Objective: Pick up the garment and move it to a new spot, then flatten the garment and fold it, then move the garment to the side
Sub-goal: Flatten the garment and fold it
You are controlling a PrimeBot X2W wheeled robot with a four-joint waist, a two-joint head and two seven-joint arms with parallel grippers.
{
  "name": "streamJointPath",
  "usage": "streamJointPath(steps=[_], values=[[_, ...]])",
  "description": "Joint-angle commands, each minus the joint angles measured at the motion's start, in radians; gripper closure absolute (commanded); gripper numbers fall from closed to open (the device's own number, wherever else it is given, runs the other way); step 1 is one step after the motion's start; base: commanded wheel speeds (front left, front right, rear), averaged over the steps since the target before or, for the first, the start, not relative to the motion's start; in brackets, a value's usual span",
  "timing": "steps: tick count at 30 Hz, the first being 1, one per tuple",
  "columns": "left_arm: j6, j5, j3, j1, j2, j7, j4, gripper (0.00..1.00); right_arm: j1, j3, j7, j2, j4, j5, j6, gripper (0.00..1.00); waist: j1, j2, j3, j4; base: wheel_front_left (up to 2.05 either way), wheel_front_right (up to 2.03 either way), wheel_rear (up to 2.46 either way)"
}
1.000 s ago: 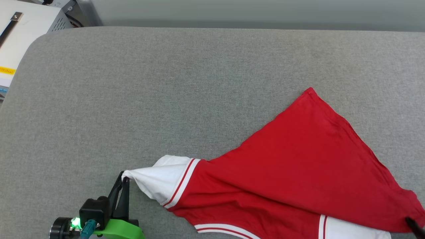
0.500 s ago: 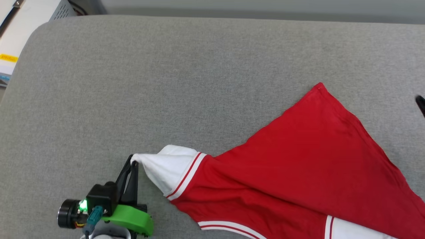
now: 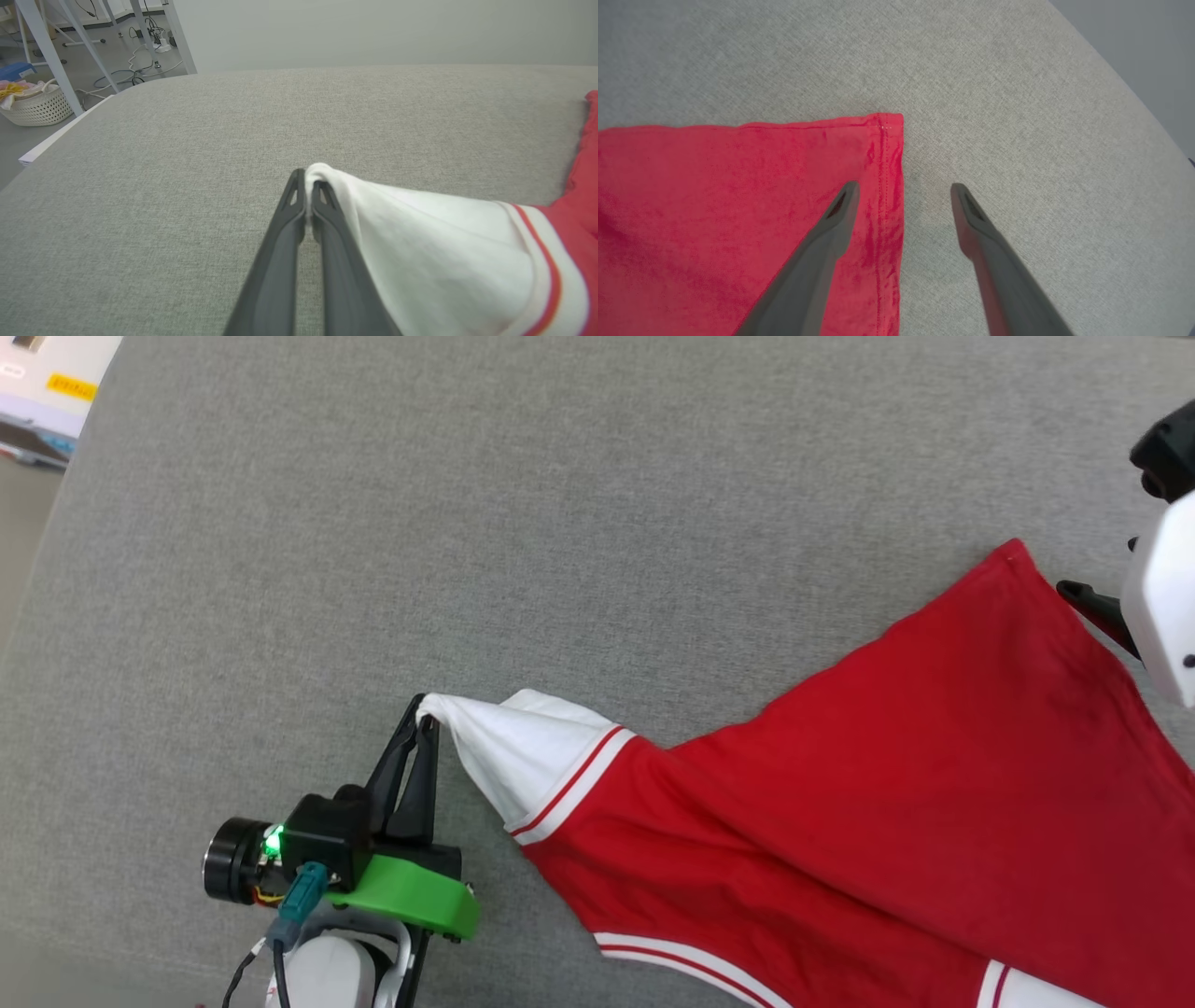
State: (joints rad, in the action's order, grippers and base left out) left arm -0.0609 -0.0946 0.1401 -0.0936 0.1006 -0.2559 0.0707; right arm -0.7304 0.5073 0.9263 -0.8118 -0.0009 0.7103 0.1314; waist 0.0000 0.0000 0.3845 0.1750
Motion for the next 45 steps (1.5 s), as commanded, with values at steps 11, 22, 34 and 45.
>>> streamJointPath(steps=[11,22,34,45], values=[[-0.006,0.014,0.019,-0.056,-0.029,-0.006,-0.011,1.0,-0.104,0.23,-0.116,0.051,0.286,-0.002,-0.001,0.0,0.0,0.0,0.1,0.061,0.0,0.0,0.0],[-0.008,0.021,0.009,-0.057,-0.035,-0.006,0.001,1.0,-0.126,0.399,-0.204,0.029,0.37,0.077,-0.001,1.0,0.0,0.0,0.083,0.037,0.0,0.0,0.0],[-0.007,0.054,-0.024,-0.022,0.014,-0.006,-0.028,1.0,-0.179,0.392,-0.51,0.012,0.323,0.104,-0.001,1.0,0.0,0.0,-0.066,-0.027,0.0,0.0,0.0],[-0.014,0.075,-0.044,-0.11,0.078,-0.006,-0.132,1.0,-0.154,0.279,-0.691,-0.024,0.247,0.101,-0.001,1.0,0.0,0.0,-0.164,-0.097,0.0,0.0,0.0]])
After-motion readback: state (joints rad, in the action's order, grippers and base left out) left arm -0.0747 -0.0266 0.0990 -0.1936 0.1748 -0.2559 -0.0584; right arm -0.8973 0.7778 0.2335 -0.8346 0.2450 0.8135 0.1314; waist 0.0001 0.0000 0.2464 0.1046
